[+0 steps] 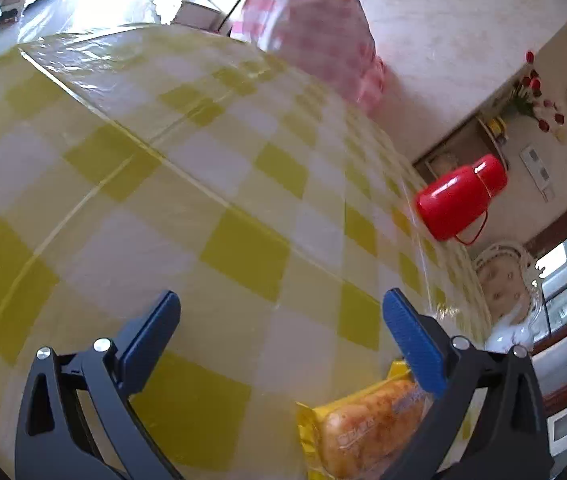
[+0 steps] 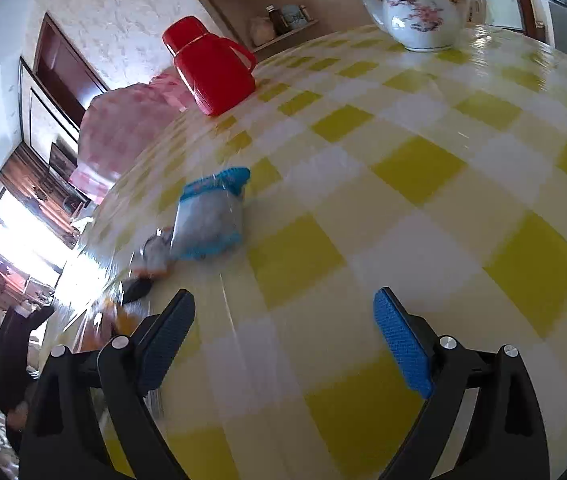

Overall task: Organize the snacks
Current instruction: 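Grasp the orange bread pack with the left gripper while the right grasps the blue candy bag, then lift the orange bread pack and blue candy bag off the table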

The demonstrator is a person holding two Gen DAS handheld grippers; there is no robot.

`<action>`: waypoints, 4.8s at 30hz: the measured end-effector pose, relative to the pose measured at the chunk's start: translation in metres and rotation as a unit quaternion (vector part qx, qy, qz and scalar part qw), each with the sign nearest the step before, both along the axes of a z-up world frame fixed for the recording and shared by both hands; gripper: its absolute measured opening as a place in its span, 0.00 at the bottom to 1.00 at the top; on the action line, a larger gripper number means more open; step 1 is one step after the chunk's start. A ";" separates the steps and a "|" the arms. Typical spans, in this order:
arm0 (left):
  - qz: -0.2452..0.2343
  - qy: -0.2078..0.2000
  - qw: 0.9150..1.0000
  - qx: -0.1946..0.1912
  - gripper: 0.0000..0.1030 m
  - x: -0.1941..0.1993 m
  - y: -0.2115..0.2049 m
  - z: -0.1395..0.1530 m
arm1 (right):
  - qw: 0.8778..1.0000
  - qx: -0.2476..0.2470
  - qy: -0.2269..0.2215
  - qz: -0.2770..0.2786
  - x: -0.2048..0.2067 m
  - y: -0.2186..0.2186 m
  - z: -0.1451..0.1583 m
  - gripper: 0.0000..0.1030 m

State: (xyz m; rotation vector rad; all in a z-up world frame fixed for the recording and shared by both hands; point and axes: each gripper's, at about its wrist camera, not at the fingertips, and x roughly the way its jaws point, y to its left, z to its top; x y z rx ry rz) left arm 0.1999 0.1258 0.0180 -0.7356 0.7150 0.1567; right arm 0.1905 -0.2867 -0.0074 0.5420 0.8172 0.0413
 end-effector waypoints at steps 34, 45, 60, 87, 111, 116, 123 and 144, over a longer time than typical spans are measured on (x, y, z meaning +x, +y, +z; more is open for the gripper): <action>-0.457 0.064 0.847 0.263 0.98 -0.001 -0.141 -0.012 | 0.992 -0.107 0.018 0.064 0.031 0.039 0.004 0.53; -0.344 0.024 0.921 0.180 0.98 0.020 -0.096 0.012 | 0.988 -0.139 0.045 0.048 0.020 0.041 0.003 0.79; -0.398 0.034 0.882 0.249 0.88 0.018 -0.141 -0.007 | 0.982 -0.166 0.044 0.075 0.027 0.055 0.002 0.78; -0.346 -0.004 0.918 0.194 0.47 0.019 -0.109 0.008 | 0.988 -0.141 -0.028 0.054 -0.032 0.044 0.028 0.48; -0.360 -0.119 0.899 0.218 0.47 -0.155 -0.177 0.056 | 0.992 -0.094 -0.068 0.049 -0.170 0.034 0.037 0.48; -0.365 -0.113 0.899 0.214 0.47 -0.189 -0.178 0.045 | 0.992 -0.087 -0.075 0.055 -0.189 0.035 0.039 0.48; -0.365 -0.114 0.897 0.220 0.47 -0.230 -0.169 0.040 | 0.991 -0.086 -0.075 0.065 -0.230 0.037 0.035 0.48; -0.314 -0.110 0.912 0.239 0.47 -0.349 -0.096 0.062 | 0.974 -0.136 -0.116 0.140 -0.336 0.098 0.065 0.48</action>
